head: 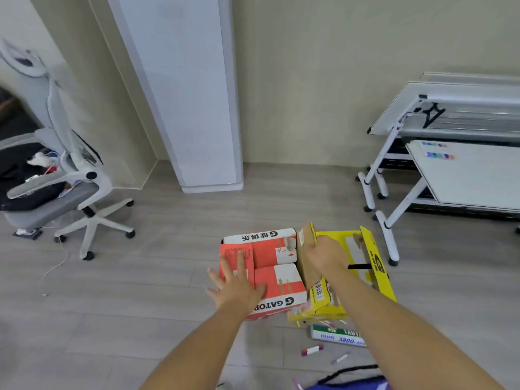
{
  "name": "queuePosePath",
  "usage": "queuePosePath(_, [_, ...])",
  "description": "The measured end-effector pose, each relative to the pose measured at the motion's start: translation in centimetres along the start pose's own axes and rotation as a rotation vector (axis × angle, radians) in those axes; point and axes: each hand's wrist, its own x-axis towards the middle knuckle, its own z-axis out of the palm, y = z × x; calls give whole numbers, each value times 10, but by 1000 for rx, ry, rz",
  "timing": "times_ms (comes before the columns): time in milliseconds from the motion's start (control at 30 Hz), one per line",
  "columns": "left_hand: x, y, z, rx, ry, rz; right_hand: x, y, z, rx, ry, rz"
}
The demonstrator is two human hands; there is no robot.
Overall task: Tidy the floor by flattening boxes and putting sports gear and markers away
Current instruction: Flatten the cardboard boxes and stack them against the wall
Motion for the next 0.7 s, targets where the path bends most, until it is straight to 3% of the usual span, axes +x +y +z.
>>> queuePosePath(267, [151, 15, -73, -186, -50, 72, 89, -83, 6, 65, 79, 78])
queuePosePath(467, [258, 64, -103, -226, -42, 143, 198, -118, 13, 58, 84, 120])
queuePosePath(700, [387, 138, -153, -215, -10, 110, 354, -163, -2, 65, 52, 83])
